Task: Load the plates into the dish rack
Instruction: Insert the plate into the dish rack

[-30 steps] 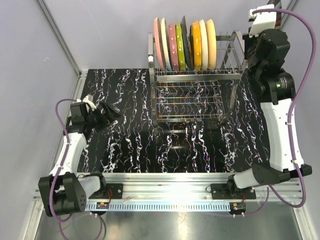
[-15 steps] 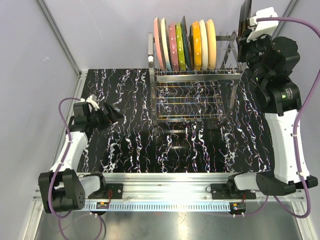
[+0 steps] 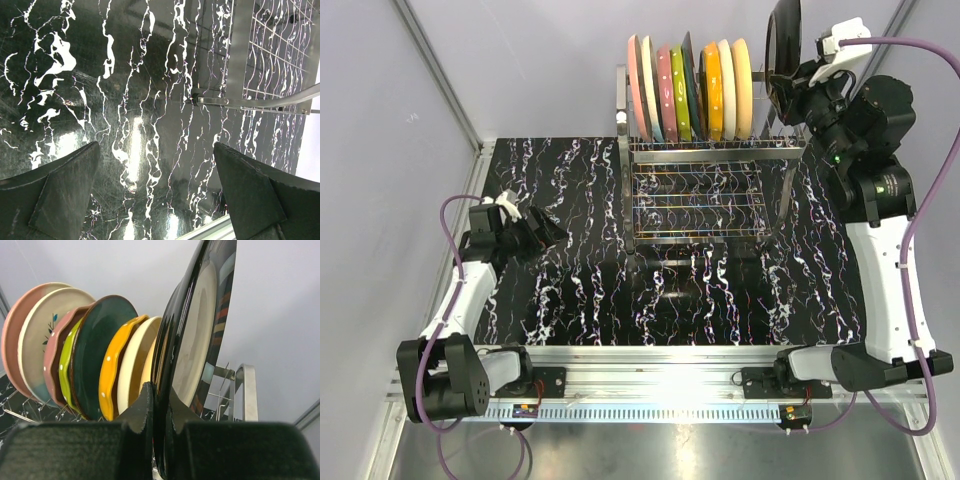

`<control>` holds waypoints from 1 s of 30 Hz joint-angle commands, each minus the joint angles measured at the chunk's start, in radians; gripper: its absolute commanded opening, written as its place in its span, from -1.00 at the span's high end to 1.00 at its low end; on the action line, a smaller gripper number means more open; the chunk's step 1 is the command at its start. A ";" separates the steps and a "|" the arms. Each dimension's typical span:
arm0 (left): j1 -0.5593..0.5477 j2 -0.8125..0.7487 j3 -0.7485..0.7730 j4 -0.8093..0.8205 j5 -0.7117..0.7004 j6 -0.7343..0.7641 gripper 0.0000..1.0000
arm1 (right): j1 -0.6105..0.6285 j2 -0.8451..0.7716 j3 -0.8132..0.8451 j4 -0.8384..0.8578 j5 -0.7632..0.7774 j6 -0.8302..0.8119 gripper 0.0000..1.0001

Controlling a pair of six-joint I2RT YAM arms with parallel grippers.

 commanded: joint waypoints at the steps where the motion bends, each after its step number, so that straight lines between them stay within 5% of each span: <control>1: -0.008 0.007 0.004 0.037 0.030 0.020 -0.98 | -0.045 -0.039 -0.009 0.281 -0.077 0.054 1.00; 13: -0.008 0.016 0.010 0.033 0.036 0.020 -0.98 | -0.298 -0.013 -0.106 0.424 -0.358 0.346 1.00; 30: -0.007 0.038 0.013 0.039 0.060 0.015 -0.98 | -0.366 0.068 -0.137 0.548 -0.576 0.481 1.00</control>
